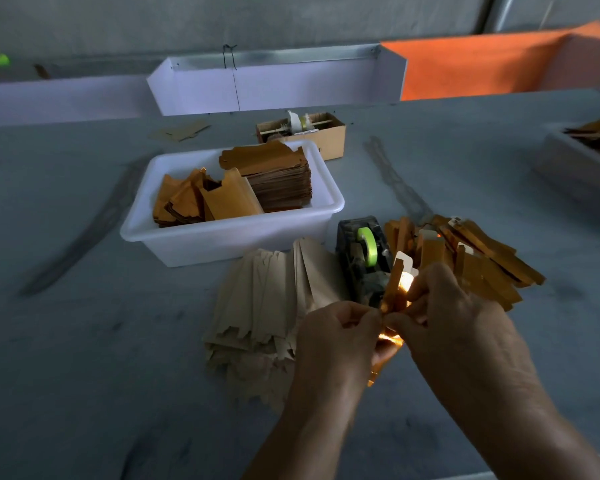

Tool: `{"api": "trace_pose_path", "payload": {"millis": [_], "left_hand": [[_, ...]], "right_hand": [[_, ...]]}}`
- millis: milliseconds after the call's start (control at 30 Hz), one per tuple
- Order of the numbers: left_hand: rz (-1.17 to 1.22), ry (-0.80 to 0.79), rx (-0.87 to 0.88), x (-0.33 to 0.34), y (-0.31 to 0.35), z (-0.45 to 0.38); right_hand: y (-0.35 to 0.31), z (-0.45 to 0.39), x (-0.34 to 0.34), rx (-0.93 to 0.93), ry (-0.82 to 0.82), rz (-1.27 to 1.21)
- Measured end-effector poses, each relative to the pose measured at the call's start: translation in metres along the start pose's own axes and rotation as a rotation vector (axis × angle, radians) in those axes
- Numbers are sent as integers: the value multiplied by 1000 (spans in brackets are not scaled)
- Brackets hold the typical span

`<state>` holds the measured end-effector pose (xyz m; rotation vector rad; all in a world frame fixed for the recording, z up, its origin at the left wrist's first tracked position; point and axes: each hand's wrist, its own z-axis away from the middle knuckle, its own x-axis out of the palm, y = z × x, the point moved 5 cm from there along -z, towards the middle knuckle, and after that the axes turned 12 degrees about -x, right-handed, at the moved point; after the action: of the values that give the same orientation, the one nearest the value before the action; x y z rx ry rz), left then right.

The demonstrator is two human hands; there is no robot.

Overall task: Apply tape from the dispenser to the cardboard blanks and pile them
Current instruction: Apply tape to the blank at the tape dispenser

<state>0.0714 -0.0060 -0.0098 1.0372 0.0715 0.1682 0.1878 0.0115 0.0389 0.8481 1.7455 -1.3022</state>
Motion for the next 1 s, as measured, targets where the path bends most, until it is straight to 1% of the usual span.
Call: {"api": "trace_pose_path", "payload": {"millis": [67,133,200,267,300,400,467,533,567,600,667,700,733,767,833,900,1000], "left_hand": [[54,7,18,-2,0,2],[57,22,61,-5,2,2],[38,47,88,-7,2,2],[68,60,72,-8,1,1],[86,63,55,-8,0,-1],[84,24,21,-10,-5,-6],[-71,7,51,-11,-5,-10],[-197,65,130,-15,0,-14],[-237,111,166,-19,3,-16],[-323,198,205,-24,6,-19],[-731,485,278,-30,16,-25],[-897,625,277,-33,20,-27],[-986,712,241,-35,21,-30],[-1041,746,192,-34,22,-34],[-1120,753,129,-30,21,-42],[-1083,741,97,-35,22,-48],[-961,703,61,-49,26,-52]], "right_hand": [[1,1,-2,-1,27,78],[8,2,-1,-18,67,16],[16,1,8,-20,44,-233],[20,2,21,66,-23,-551],[22,3,26,111,-31,-677],[25,2,35,157,14,-898],[26,-1,39,157,13,-962],[33,-7,37,163,32,-938],[39,-12,34,162,62,-886],[46,-18,28,149,112,-800],[63,-33,14,113,229,-561],[72,-41,10,113,267,-443],[79,-49,7,125,274,-335],[85,-55,6,147,256,-240],[96,-61,7,222,205,-125],[101,-58,5,247,229,-65],[101,-49,4,199,271,-51]]}}
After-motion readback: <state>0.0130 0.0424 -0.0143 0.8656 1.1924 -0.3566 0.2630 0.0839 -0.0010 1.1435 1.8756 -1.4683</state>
